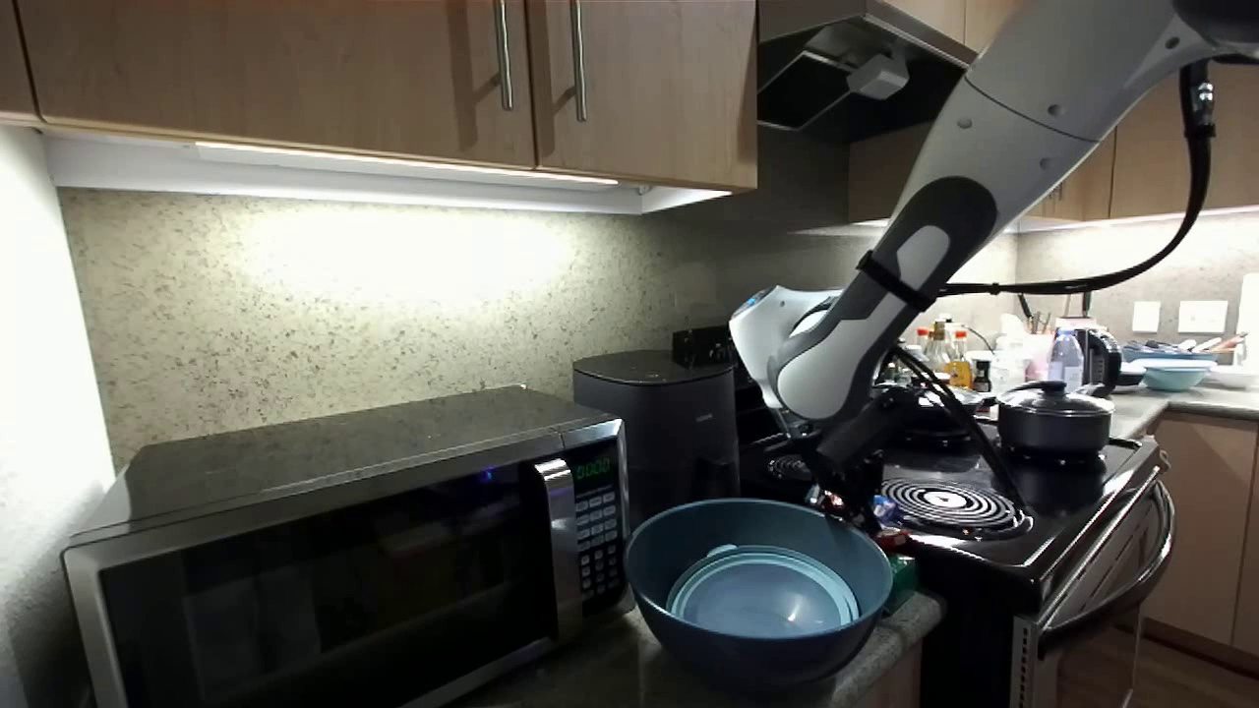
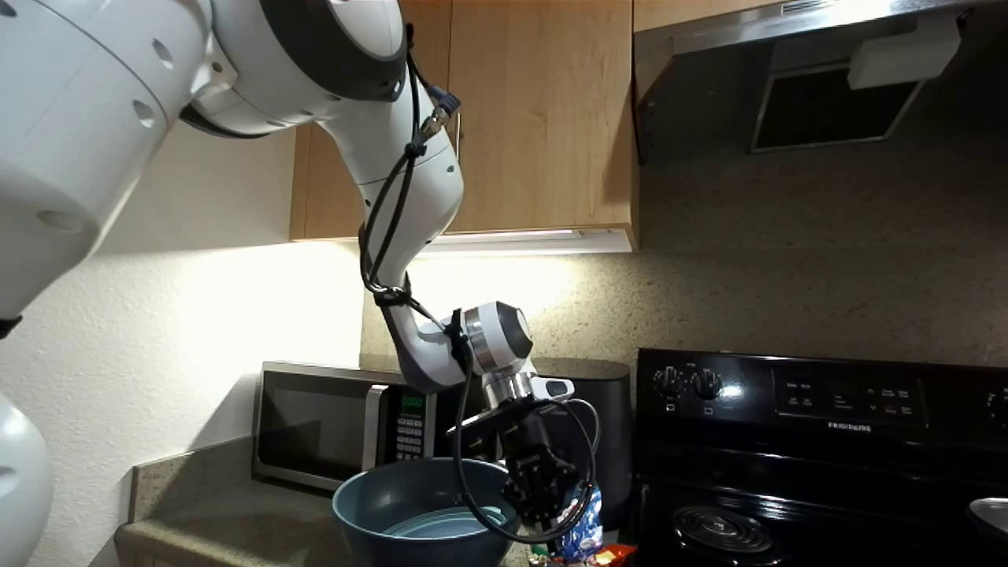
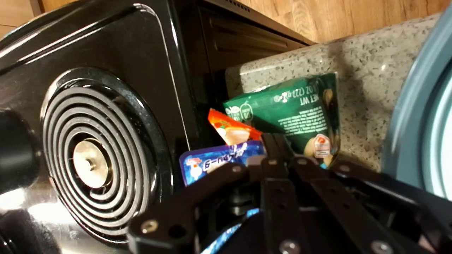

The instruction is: Remove the green, red and blue sachets from the bowl, respectively

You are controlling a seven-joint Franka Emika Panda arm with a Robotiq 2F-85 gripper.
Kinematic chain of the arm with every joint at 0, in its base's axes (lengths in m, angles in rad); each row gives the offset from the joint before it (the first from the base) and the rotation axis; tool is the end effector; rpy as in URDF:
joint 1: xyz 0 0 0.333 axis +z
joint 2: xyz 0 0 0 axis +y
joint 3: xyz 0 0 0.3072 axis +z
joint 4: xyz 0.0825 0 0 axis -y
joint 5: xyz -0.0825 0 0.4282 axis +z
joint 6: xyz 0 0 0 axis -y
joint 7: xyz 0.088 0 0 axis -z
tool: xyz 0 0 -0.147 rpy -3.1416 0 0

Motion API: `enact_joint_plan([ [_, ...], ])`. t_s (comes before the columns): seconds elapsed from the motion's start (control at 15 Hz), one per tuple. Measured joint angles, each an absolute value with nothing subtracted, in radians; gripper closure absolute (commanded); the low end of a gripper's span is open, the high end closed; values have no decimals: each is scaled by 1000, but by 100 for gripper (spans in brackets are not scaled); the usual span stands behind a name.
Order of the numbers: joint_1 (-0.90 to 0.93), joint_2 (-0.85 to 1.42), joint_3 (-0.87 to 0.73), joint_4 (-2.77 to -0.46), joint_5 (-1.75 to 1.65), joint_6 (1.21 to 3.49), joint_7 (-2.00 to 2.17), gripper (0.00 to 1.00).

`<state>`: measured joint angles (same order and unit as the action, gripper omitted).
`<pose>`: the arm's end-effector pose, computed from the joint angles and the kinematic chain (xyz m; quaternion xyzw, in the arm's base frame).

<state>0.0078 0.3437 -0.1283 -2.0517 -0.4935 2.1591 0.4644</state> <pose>0.5820 -0.1077 0.1816 0.9635 -0.1236 -0.0785 0.2239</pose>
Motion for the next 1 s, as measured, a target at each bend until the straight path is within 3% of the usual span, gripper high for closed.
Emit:
enact_joint_plan([
  [0.07,7,348,-129,-2045,-477,2165,464,74],
  [0.13,7,351,-130,-2039,-466,2170,464,73],
  [0.27,7,359,-132,-2027,-456,2171,464,62],
  [0.87,8,365,-153,-1991,-456,2170,465,4],
  [1.0,22,360,-154,-1989,-461,2168,484,0],
])
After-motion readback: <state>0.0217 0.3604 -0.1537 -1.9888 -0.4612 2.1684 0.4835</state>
